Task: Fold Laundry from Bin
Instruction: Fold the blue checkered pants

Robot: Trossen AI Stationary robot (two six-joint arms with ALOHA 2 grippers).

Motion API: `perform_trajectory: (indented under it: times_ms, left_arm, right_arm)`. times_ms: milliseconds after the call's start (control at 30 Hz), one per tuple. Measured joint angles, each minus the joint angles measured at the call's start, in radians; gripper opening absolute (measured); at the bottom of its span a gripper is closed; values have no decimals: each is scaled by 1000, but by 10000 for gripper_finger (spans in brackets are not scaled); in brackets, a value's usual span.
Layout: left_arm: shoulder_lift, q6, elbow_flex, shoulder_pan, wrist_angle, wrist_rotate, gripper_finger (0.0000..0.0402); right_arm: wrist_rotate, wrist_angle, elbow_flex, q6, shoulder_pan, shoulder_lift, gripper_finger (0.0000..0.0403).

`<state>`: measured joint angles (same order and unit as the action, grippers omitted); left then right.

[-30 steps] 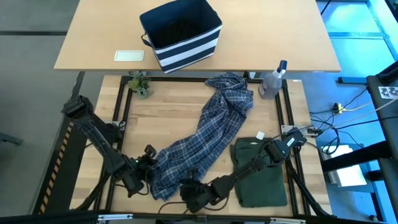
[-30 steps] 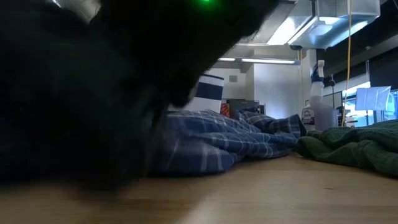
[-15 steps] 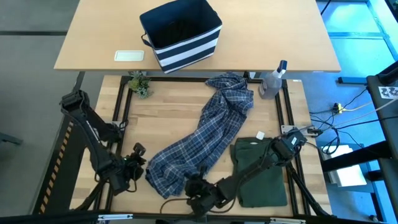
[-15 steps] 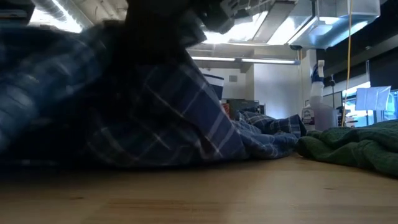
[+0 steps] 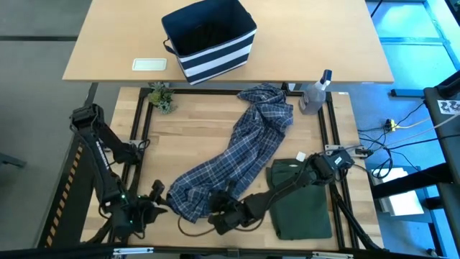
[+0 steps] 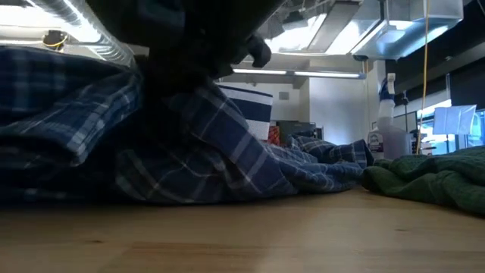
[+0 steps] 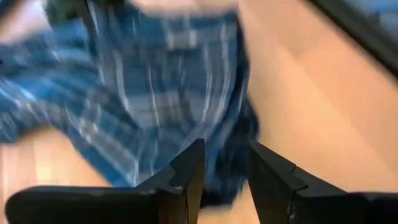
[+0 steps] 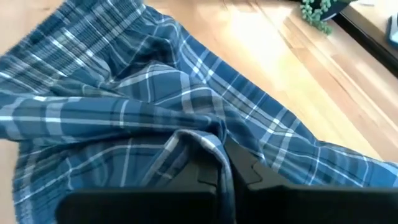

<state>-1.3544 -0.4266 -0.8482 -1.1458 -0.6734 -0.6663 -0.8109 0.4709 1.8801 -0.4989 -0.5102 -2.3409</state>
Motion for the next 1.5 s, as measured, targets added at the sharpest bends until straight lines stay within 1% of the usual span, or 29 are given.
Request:
perform_trajectory:
  times_ms: [167,367,433,533,700,767,1067,1200,1333,1433,1500]
  left_arm:
    - [-27,42,0,-4,107,-98,110]
    - [-87,47,0,33,77,-110,110]
    - [-99,41,0,55,83,-86,110]
    - [-113,36,0,81,87,-15,110]
    - [-116,16,0,101,91,32,110]
    - [-116,9,0,103,88,51,110]
    - [-116,9,0,123,-30,58,110]
    - [-116,10,0,149,-4,91,112]
    - [-116,41,0,156,-3,104,137]
    - [-116,45,0,157,-12,99,171]
    - [-116,44,0,158,-13,78,196]
  right_arm:
    - [38,-11,0,-3,38,0,0]
    - [80,-14,0,-3,86,0,0]
    - [98,-14,0,-3,101,0,0]
    - [111,-17,0,-3,125,0,0]
    - [150,-21,0,-2,147,0,0]
    - [150,-21,0,4,151,0,0]
    - [175,-26,0,6,151,0,0]
    - [175,-26,0,6,151,0,0]
    - [175,-26,0,6,151,0,0]
    - [174,-26,0,7,151,0,0]
    - [174,-27,0,7,151,0,0]
